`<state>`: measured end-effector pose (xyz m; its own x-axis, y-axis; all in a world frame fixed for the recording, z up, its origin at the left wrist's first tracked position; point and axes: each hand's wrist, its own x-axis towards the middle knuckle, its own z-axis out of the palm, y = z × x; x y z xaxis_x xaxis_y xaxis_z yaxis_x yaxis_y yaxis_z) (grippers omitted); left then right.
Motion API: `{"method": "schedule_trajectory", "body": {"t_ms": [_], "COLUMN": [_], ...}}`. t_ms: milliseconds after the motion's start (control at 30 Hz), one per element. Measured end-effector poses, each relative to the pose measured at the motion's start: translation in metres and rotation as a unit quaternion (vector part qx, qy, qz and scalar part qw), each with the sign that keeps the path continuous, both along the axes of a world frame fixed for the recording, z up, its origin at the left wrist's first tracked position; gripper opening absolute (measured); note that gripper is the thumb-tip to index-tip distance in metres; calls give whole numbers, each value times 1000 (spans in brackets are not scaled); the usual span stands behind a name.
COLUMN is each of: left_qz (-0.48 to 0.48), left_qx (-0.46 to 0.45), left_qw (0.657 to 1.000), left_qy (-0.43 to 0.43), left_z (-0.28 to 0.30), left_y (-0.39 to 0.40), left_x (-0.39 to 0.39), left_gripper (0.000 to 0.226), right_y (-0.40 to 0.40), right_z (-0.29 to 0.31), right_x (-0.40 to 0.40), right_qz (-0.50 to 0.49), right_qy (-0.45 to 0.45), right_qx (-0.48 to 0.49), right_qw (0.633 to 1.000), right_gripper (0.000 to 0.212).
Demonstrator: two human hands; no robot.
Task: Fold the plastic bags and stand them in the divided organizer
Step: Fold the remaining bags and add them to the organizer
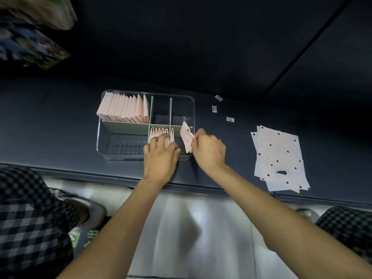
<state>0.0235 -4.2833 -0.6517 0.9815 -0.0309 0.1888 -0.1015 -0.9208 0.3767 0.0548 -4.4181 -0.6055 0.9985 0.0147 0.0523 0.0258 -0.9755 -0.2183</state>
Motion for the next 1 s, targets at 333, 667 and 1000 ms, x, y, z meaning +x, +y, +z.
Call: {"method": "schedule_trajectory", "body": {"t_ms": [333, 667, 1000], "left_qz": [-10, -3, 33], "left_qx": [-48, 4, 1], "left_qw": [999, 1000, 999], "left_qy": [8, 6, 40], "left_z": [3, 7, 3], "left_y": [4, -11, -36], "left_x": [-3, -3, -11], "left_gripper": [30, 18, 26], "right_y": [26, -134, -262], "right_z": [-34, -35, -73], "right_x": [-13, -39, -91], "right_qz": [66, -24, -205], "right_qy": [87, -12, 73], "right_qx": [56, 75, 138], "right_qw": [992, 997, 966], "right_gripper": [28, 32, 22]}}
